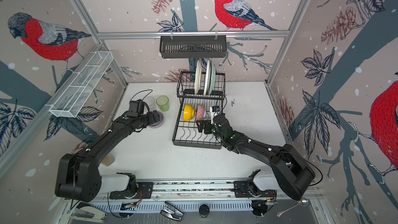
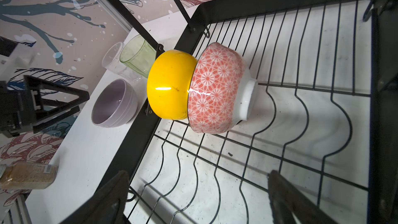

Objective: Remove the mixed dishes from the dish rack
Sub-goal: 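Close the right gripper on the red-and-white patterned bowl rim in the rack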

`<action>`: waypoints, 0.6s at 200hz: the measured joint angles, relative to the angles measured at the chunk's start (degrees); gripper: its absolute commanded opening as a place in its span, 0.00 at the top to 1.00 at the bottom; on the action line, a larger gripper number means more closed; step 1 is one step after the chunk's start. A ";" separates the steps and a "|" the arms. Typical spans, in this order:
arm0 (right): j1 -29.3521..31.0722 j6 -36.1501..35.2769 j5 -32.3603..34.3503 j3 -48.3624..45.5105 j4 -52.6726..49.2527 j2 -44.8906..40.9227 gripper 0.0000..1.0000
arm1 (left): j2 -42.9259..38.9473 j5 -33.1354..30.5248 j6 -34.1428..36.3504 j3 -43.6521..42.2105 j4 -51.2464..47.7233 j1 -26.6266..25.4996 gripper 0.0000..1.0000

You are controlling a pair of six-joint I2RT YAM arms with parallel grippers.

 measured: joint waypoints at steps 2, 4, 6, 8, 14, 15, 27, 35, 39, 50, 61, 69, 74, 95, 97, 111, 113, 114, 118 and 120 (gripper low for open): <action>0.00 0.00 0.07 0.11 0.00 0.22 0.00 | -0.07 0.13 0.00 -0.04 0.09 -0.20 0.03; 0.00 0.00 0.15 0.20 0.02 0.44 0.01 | -0.13 0.33 0.00 -0.11 0.31 -0.44 0.03; 0.00 0.02 0.24 0.31 0.02 0.66 0.00 | -0.22 0.42 0.00 -0.20 0.46 -0.66 0.03; 0.02 0.02 0.35 0.37 0.04 0.87 0.00 | -0.31 0.39 0.00 -0.31 0.68 -0.90 0.03; 0.11 0.04 0.61 0.52 0.09 1.36 0.00 | -0.61 0.48 0.00 -0.66 1.16 -1.36 0.03; 0.11 0.04 0.68 0.55 0.09 1.49 0.00 | -0.66 0.52 0.00 -0.70 1.20 -1.40 0.03; 0.17 0.20 1.31 0.72 0.22 2.47 0.00 | -1.46 0.55 -0.02 -1.70 1.92 -1.62 0.03; 0.31 0.24 1.62 0.94 0.22 3.10 0.00 | -2.14 0.59 -0.04 -2.58 2.54 -1.73 0.03; 0.37 0.28 1.75 1.09 0.24 3.45 0.00 | -2.43 0.63 -0.02 -2.93 2.73 -1.77 0.03; 0.55 0.44 1.86 1.62 0.42 4.44 0.01 | -3.48 1.20 -0.04 -4.17 3.48 -1.86 0.03; 0.83 0.50 2.03 2.01 1.11 5.44 0.02 | -4.48 1.97 -0.02 -5.29 4.33 -1.90 0.03; 1.07 0.48 2.03 2.16 1.79 6.12 0.02 | -5.11 2.05 -0.02 -5.95 4.92 -1.97 0.03; 1.16 0.46 2.01 2.16 2.32 6.47 0.02 | -5.46 2.25 -0.02 -6.29 5.25 -1.99 0.03; 1.49 0.44 1.99 3.02 3.58 8.22 0.04 | -6.71 3.39 -0.07 -7.78 7.02 -1.99 0.03; 1.49 0.42 2.01 3.10 3.67 8.33 0.04 | -6.78 3.45 -0.07 -7.87 7.17 -1.99 0.03; 1.49 0.42 2.01 4.46 4.20 9.77 0.05 | -6.97 4.83 -0.09 -8.39 8.13 -1.99 0.03; 1.49 0.42 2.01 4.66 4.24 9.97 0.05 | -6.97 4.94 -0.09 -8.44 8.22 -1.99 0.03; 1.49 0.42 2.01 4.72 4.26 10.03 0.05 | -6.97 4.92 -0.09 -8.44 8.28 -1.99 0.03; 1.49 0.42 2.10 5.03 4.33 10.34 0.05 | -6.97 4.96 -0.09 -8.50 8.50 -1.99 0.03; 1.49 0.42 2.19 5.22 4.42 10.58 0.06 | -6.97 5.05 -0.09 -8.52 8.57 -1.99 0.03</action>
